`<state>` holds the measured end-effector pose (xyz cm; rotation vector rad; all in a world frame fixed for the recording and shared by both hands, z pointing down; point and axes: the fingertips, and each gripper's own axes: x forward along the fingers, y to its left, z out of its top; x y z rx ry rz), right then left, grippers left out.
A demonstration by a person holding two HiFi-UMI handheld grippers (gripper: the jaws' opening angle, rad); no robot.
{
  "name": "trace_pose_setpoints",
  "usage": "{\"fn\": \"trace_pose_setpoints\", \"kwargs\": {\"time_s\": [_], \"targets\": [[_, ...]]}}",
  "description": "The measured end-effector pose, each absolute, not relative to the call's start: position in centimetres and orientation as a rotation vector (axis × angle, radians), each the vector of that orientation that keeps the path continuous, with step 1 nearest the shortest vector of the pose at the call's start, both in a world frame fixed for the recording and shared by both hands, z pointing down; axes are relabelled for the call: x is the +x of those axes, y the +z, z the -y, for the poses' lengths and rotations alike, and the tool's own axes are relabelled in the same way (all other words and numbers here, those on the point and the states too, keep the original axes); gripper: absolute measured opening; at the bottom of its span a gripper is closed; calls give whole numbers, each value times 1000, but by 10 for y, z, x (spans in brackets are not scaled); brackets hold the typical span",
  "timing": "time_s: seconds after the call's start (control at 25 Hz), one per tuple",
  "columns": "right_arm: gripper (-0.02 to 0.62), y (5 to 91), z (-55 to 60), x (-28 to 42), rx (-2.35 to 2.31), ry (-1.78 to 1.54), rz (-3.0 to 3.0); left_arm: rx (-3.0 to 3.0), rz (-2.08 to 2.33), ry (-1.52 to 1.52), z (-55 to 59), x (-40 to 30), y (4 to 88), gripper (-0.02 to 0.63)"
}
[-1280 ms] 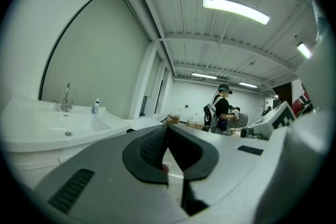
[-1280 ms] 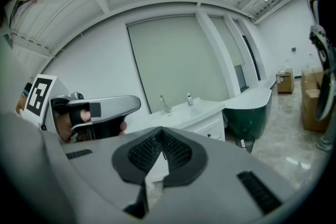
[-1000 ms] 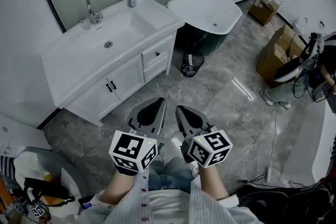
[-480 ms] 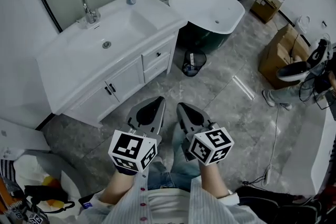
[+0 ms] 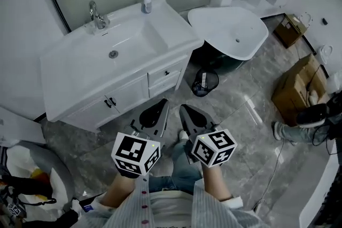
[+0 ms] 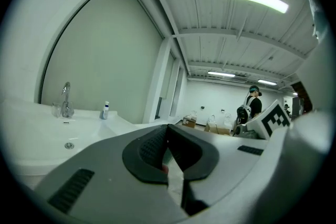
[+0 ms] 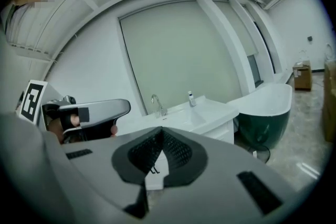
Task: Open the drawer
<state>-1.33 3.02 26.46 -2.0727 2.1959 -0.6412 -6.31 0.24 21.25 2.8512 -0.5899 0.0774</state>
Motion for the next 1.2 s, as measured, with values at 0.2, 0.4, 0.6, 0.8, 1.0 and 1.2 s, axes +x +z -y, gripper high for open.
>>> {"fn": "trace_pose_setpoints", "kwargs": {"time_s": [0.2, 0.4, 0.6, 0.8, 1.0, 1.2], "targets": [[6, 259, 8, 42, -1986, -652, -2309, 2813, 712, 69, 32, -8, 210, 17], [6, 255, 39, 91, -1904, -644, -2404, 2782, 827, 57, 58, 39, 209, 17], [6, 256, 63, 130, -1826, -649, -2499, 2732, 951, 37, 84, 73, 211, 17], [6, 263, 79, 155, -1741, -661, -2584, 2683, 1066, 29, 98, 93, 217, 17], [6, 273, 90, 166, -1672, -717, -2618, 2631, 1152, 67, 104, 95, 229, 17], [6, 283, 98, 161, -1643, -752, -2640, 2588, 1192, 92, 110, 86, 240, 17]]}}
